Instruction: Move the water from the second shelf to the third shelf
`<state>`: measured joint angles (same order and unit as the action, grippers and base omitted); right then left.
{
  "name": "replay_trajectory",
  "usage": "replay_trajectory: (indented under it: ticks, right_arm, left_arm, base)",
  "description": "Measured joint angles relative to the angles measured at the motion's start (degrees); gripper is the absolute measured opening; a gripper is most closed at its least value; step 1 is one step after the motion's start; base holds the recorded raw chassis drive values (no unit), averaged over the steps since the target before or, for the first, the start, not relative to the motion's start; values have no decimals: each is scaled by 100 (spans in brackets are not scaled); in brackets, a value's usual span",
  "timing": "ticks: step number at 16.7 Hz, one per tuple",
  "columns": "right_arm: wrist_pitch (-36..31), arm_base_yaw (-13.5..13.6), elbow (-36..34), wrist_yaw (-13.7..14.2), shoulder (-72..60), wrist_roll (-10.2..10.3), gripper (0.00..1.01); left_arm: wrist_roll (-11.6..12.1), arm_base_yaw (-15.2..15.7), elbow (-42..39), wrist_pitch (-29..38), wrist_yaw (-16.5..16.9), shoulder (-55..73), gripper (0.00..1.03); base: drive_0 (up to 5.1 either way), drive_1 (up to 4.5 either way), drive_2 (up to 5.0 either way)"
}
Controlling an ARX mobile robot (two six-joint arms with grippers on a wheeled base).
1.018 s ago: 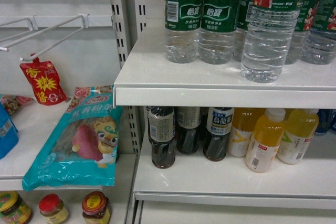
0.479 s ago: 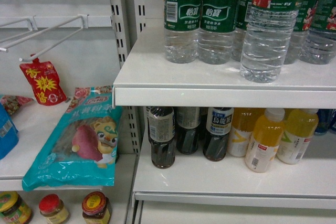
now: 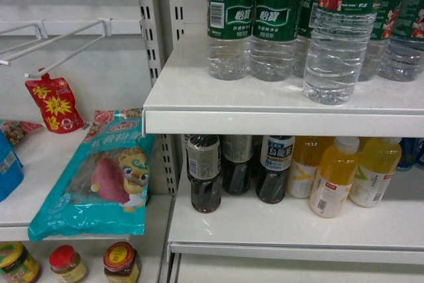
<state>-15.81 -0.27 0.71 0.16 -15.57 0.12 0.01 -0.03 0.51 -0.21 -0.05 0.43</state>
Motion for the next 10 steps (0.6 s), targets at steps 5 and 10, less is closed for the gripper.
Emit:
replay_trajectory:
  ticks: [5, 10]
  right_arm:
    - [525, 0, 0, 0, 503, 2, 2]
    - [1622, 0, 2, -15, 1526, 0, 2]
  left_arm:
    - [0, 0, 0, 2, 0, 0, 98]
    - [0, 0, -2, 0, 4, 0, 98]
  base:
    - [0, 0, 0]
    - [0, 0, 0]
